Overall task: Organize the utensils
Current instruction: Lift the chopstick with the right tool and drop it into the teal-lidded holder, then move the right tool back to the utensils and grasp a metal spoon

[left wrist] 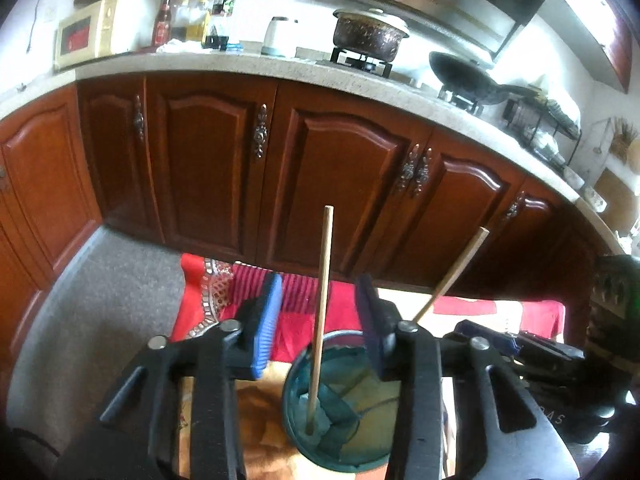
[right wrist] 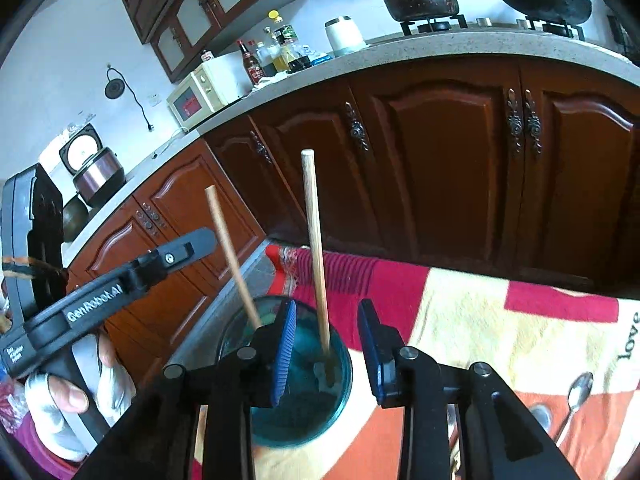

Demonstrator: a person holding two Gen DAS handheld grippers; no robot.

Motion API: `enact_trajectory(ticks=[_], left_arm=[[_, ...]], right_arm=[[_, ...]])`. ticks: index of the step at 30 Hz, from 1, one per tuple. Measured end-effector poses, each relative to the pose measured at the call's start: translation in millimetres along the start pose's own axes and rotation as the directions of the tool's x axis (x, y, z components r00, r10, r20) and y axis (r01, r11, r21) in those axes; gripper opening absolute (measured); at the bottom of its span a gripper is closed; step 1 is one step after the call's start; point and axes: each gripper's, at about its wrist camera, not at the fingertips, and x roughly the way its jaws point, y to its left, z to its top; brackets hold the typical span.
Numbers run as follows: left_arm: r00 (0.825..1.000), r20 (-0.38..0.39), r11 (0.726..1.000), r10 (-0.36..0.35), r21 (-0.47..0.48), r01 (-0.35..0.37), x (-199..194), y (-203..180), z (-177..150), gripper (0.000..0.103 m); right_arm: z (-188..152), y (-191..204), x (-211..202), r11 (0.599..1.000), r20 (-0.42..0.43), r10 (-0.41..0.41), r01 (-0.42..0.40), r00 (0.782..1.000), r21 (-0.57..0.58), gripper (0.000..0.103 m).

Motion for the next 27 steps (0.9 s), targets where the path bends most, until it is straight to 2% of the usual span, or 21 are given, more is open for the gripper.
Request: enact_trajectory(ticks=[8,13,20,27], left_arm=[[1.0,0.027,0.998,0.016,0.059,-0.018,-35,-30,-21,0.041],[1.0,0.023,0.997,-0.009,0.083,0.008,-49,-57,-37,0.041],[0.999,-0.011,0.99,-0.048,0.135,0.049,-55,-98,-62,0.041],[0.994,-0.062,0.983,-0.089,0.156,0.098,-50,-127,-81,0.041]], right_arm=[[-29,-7,-39,0.998,0.01,-0.059,0.059,0.998,-0.004,0.033],[-54,-25,-66,0.993,0.005,-0.112,0.112,0.994,0.024,0.034],[-84,-56,-100,0.979,-0.004,-0.189,0.189,0.982,0.082,0.034],[-111,-86,-128,0.955,-0.014,-0.275,0.275,0.961,0.111,0.034]])
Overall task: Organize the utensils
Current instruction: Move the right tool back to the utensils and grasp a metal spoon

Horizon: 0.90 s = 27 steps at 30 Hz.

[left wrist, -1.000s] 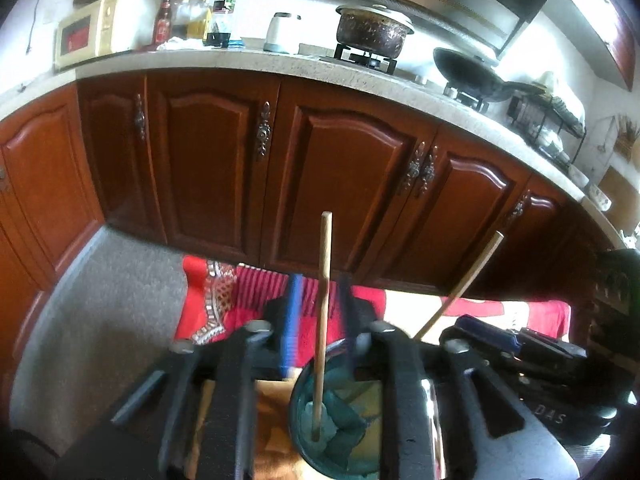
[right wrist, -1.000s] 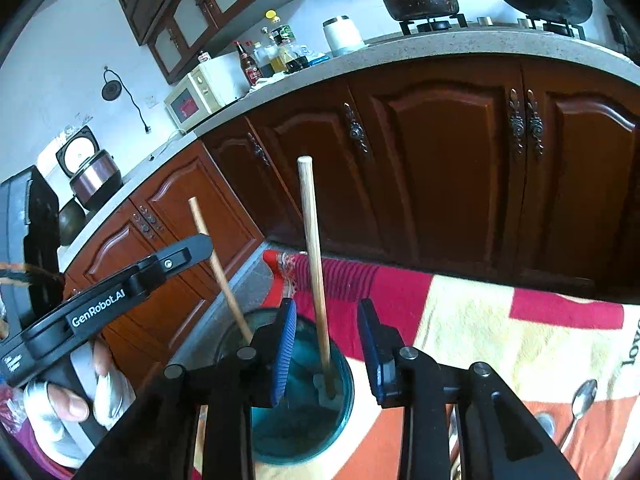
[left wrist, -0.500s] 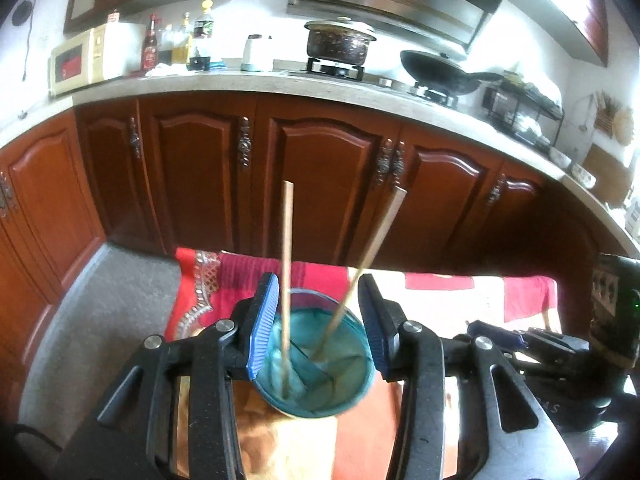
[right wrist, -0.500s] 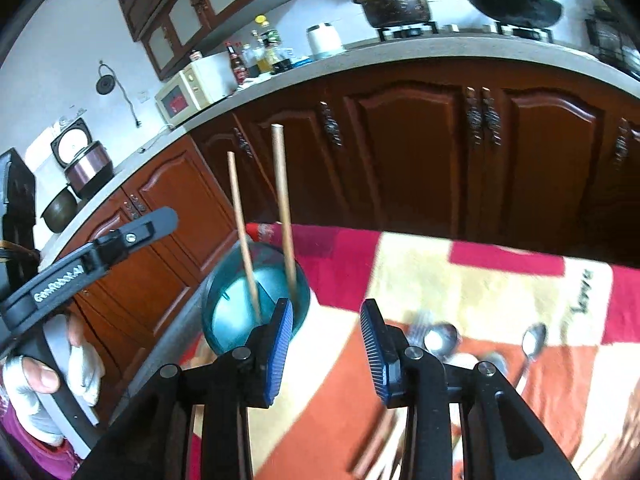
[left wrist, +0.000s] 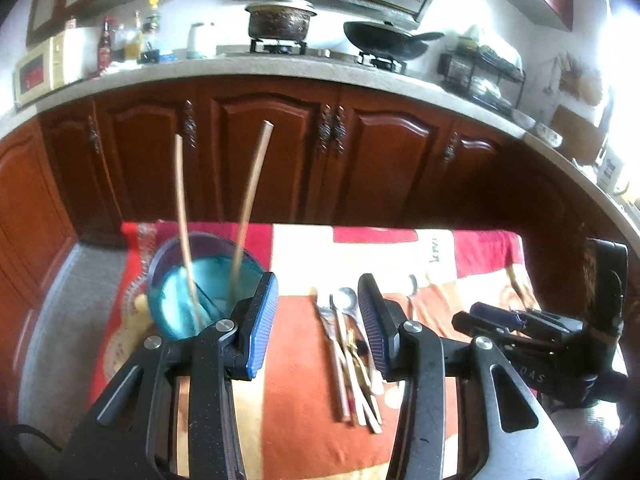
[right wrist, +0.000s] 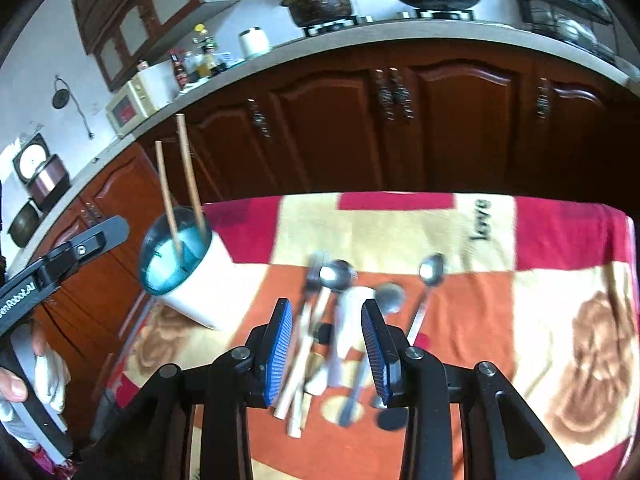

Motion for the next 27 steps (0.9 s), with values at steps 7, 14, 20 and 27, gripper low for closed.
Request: enact_trajectory(ticks=[7,14,20,27], left_arm=[[0.996,-0.079,0.999,-0.029,0.018,0.031,22,-19,-21,0.041],[0.988,-0.156,0.999,-0.02,0.044,0.027,53,-33,-36,0.041],[0.972,-0.231,0.998,-0.044,0.044,0.055,90,-43,-39,0.041],[0.944,-0.323,0.997,-0.067,0.004,0.072,150,-50,-33,0.041]], right_arm=[[-19,-39,4,0.998,-0.035,-0.031,0.033,0.999,0.061,0.034],[-26,-67,29,0.991,-0.066,-0.024,0.033,0.998,0.128,0.034],[-15,-90,56,0.986,-0.063,0.003,0.007,0.998,0.166,0.034],[-1,-115,86,0.982,-0.059,0.054,-0.042,0.997,0.184,0.034]])
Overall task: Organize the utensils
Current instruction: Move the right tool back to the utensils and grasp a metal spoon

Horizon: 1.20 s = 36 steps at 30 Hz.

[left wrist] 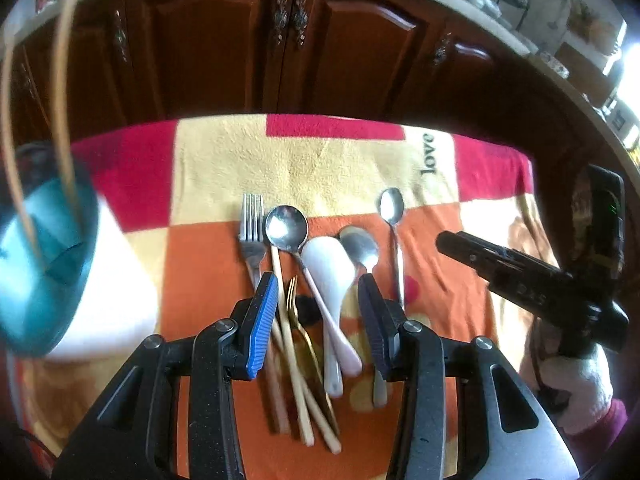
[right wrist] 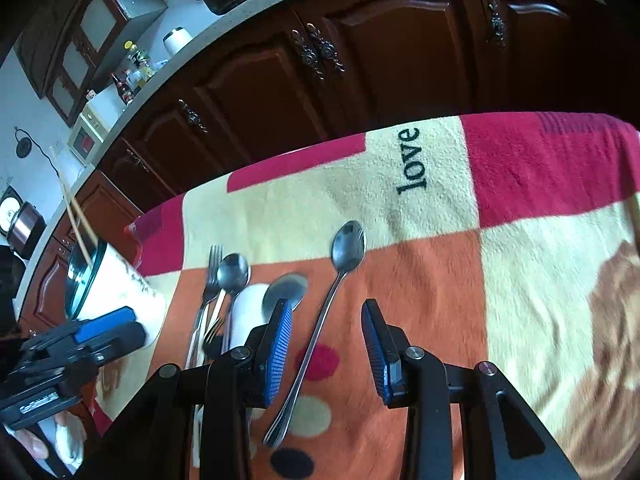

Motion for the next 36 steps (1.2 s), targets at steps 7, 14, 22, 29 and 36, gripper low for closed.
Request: enact_trajectory(ticks=[7,14,22,29,36], left_arm=[[0.998,-0.047,0.999,0.036,-0.007,-0.036,44,5,25,0.041],[0.994,-0.052,0.995,0.098,0.011,-0.098,66,4,35,0.041],[0.986,-0.063,0.987,0.153,0.051,-0.15,82,5,40,0.041],[0.988,-0.077,0.99,0.135,0.039,-0.132,92,12,40,0.041],[0.991,-0.089,0.995,0.101,0.036,-0.098,99,10,39,0.011]], right_arm=[[14,-13,22,0.998,-0.007,0.058,-0.058,0.998,-0.015,0.034],[26,-21,40,0.997,-0.01,0.08,-0.08,0.997,-0.016,0.034],[34,-26,57,0.998,-0.018,0.066,-0.066,0.998,-0.02,0.034],[36,-25,68,0.996,-0.018,0.081,-0.081,0.997,-0.028,0.034],[33,-29,73,0.995,-0.014,0.101,-0.101,0.995,-0.017,0.012]])
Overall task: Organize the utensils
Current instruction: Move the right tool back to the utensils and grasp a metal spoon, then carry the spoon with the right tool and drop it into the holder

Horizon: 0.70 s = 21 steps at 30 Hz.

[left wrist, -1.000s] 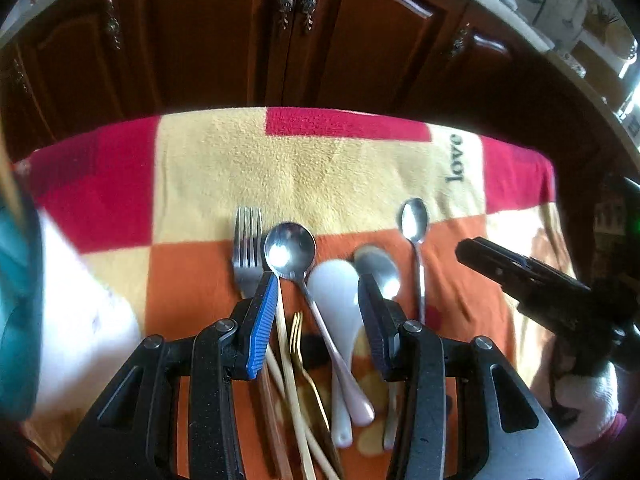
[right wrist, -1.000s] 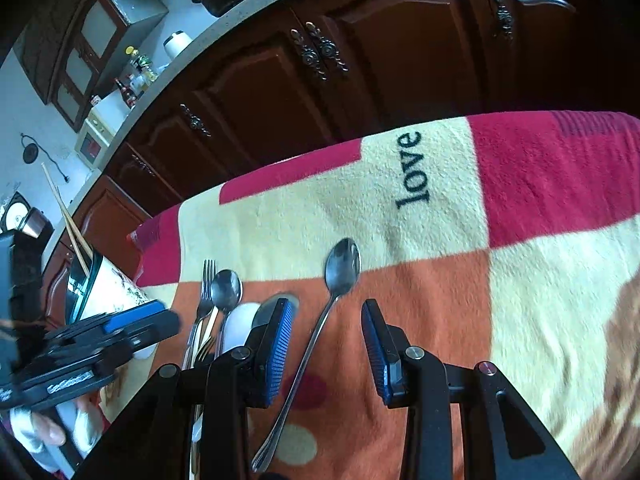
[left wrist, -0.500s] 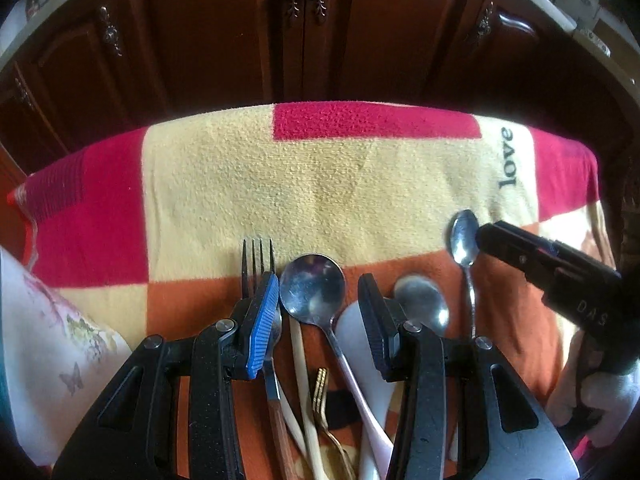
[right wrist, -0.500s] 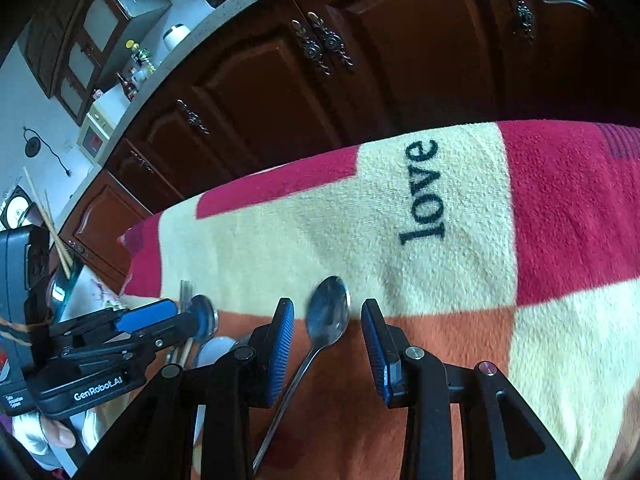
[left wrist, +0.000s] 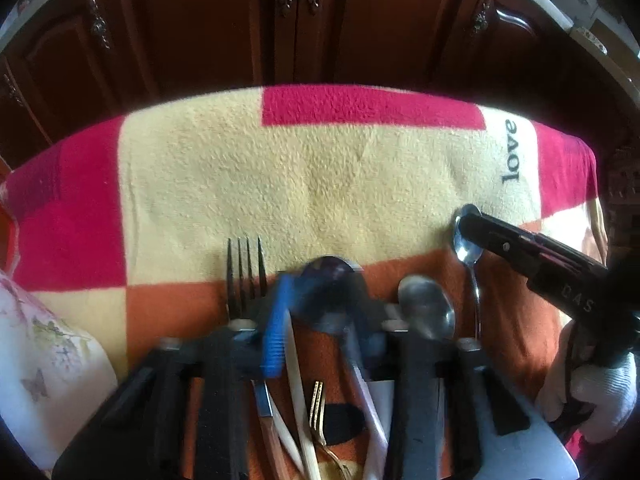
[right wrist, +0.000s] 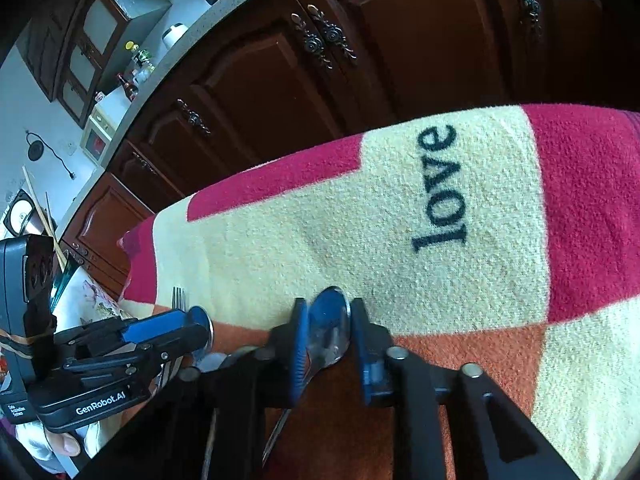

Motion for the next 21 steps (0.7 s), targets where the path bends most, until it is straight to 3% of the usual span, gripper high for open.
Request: enact_trajectory(ticks=[1,4,10,17,20,21], left_arm=[[1.0,-0.003,1.0,-0.015,-0.004,0.015,1,0,-1,0.01],[0.999,0.023,0.999,-0.046,0.0,0.046,-7,-3,-4,0.004],[0.996,0.021,0.996,-0.085,0.041,0.084,-19,-11,-13,0.002],[0.996,-0.02,0.996,-0.09,0.016,0.091,-8,-17,-5,0.003],[0.993,-0.037,0.994,-0.108,0.017,0.109,-7,-17,-10,0.015],[0.992,-0.048,0.993,-0.119,0.013,0.12,-5,-17,-12,0.025]], right_arm=[[-1,0,0,1.0,-0.002,0.005,-0.005,1.0,0.003,0.006],[-3,1,-7,1.0,0.012,-0.004,0.004,1.0,-0.007,0.002],[-12,-1,-36,1.0,0.054,-0.008,0.009,0.998,-0.002,0.001],[-9,-9,-34,0.997,0.014,0.046,-0.046,0.999,0.056,0.004],[-5,-8,-25,0.997,0.003,0.045,-0.046,0.999,0.055,0.017],[-4,-7,-22,0.998,-0.002,0.043,-0.043,0.999,0.05,0.019]])
